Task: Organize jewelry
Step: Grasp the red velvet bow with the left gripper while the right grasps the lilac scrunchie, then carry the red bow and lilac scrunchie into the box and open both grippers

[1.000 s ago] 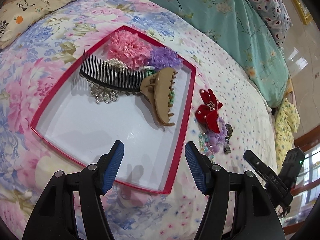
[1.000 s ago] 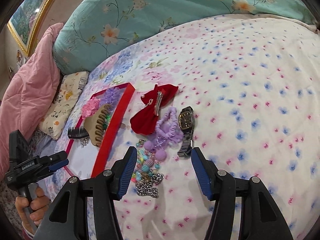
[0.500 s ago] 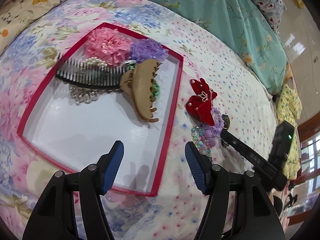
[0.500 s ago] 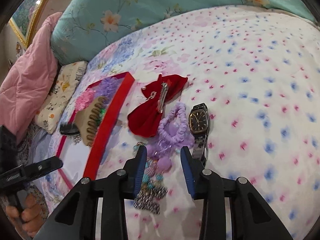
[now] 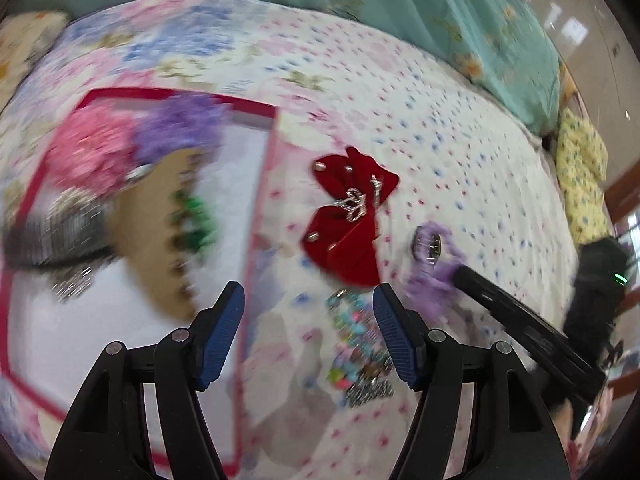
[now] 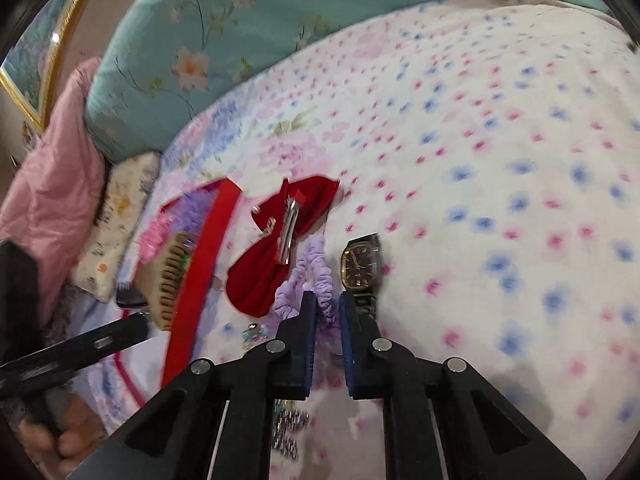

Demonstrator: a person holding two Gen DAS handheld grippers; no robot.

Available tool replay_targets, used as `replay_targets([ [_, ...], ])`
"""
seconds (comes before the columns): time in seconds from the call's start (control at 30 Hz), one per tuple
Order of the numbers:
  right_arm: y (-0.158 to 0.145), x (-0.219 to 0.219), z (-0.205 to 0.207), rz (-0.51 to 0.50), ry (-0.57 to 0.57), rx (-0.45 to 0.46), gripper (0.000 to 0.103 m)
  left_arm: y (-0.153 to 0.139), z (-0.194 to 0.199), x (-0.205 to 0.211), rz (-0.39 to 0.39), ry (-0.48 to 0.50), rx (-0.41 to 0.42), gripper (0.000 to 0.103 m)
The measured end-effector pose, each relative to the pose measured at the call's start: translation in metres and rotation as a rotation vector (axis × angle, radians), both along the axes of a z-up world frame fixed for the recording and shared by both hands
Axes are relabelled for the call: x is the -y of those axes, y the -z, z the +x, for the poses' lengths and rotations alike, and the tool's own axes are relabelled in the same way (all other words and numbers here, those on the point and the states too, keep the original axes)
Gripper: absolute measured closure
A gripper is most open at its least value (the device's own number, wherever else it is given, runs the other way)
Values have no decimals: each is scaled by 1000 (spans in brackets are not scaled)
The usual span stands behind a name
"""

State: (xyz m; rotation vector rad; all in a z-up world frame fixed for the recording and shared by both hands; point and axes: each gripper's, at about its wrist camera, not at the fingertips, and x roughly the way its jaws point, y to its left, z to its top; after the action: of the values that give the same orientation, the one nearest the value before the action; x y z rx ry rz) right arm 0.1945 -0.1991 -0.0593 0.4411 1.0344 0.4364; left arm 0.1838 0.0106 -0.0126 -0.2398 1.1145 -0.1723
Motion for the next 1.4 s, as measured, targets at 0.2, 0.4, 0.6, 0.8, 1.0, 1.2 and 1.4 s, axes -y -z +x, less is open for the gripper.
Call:
replay_targets([
  [0.2, -17, 39, -18, 22, 52, 18, 92, 24, 40, 41, 53, 47, -28, 37],
  [0.4, -25, 51, -20, 60, 68, 26, 92, 34, 61, 61, 125, 52, -9, 76],
  [0.6, -29, 49, -24, 79, 56, 37, 92, 25, 50, 55, 76, 69, 1, 88],
  [0.8, -33, 36, -29, 88, 27, 45, 92, 7, 16, 37, 11, 37, 37, 100],
  [1.0, -38, 22, -38, 93, 0, 50, 92, -15, -14, 18, -19, 14, 86, 102],
  [1.2, -47, 14, -48, 85, -20, 69, 92, -29, -37, 4, -37, -2, 121, 102],
  [1.4, -56, 10, -56, 81, -33, 80, 92, -41, -59, -10, -60, -16, 150, 102],
])
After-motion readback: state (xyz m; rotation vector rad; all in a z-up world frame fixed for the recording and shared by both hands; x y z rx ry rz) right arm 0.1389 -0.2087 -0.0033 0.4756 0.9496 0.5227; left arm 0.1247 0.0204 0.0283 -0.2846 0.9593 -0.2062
